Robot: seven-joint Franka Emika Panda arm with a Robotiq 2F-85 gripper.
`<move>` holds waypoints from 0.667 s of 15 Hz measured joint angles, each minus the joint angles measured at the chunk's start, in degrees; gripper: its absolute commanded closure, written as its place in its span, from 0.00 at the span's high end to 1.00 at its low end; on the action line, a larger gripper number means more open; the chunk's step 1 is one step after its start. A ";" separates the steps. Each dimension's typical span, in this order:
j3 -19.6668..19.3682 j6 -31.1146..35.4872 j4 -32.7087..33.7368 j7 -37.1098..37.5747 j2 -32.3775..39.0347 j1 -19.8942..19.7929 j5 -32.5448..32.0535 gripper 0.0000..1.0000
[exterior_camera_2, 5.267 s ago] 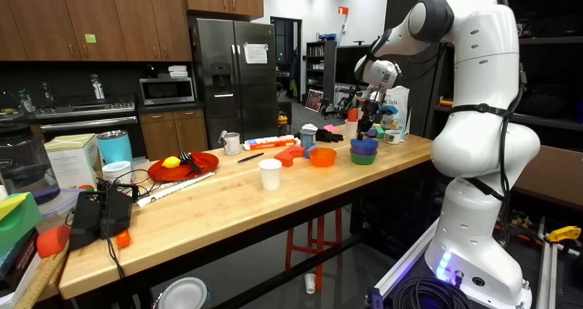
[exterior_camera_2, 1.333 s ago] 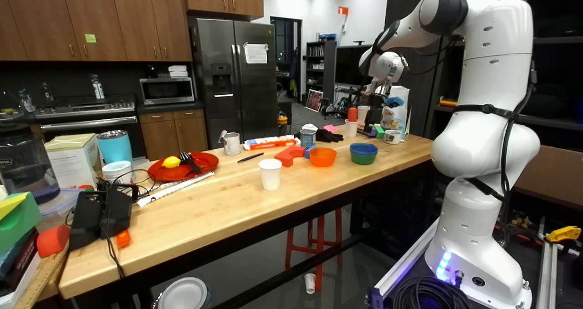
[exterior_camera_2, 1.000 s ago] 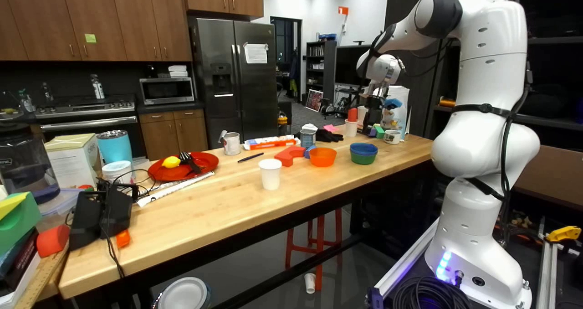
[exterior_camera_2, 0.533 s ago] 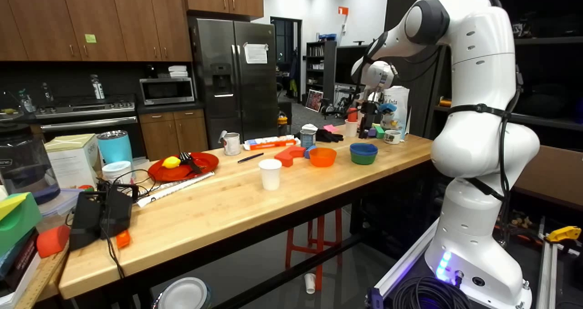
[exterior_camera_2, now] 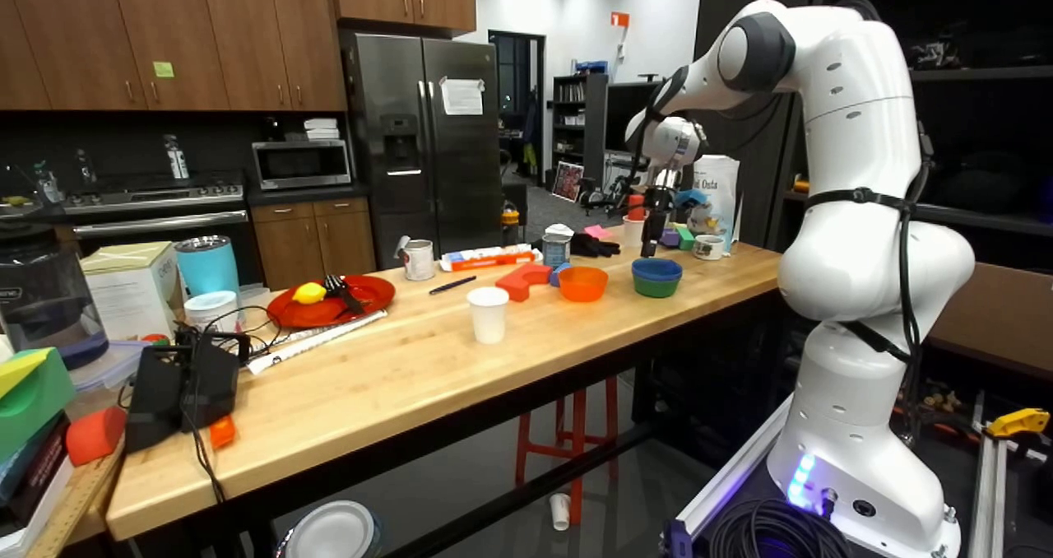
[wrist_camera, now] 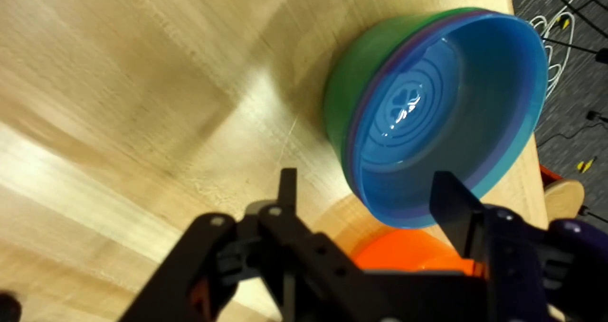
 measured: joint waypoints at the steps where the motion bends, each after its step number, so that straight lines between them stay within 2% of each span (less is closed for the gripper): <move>1: 0.15 -0.54 0.68 -0.04 0.62 0.00 0.00 1.00; 6: 0.99 -2.97 3.89 -0.22 3.67 -0.20 0.00 0.97; 8: 1.30 -3.87 5.05 -0.29 4.72 -0.33 0.00 0.72; 10: 1.49 -4.67 6.02 -0.34 5.57 -0.43 0.00 0.60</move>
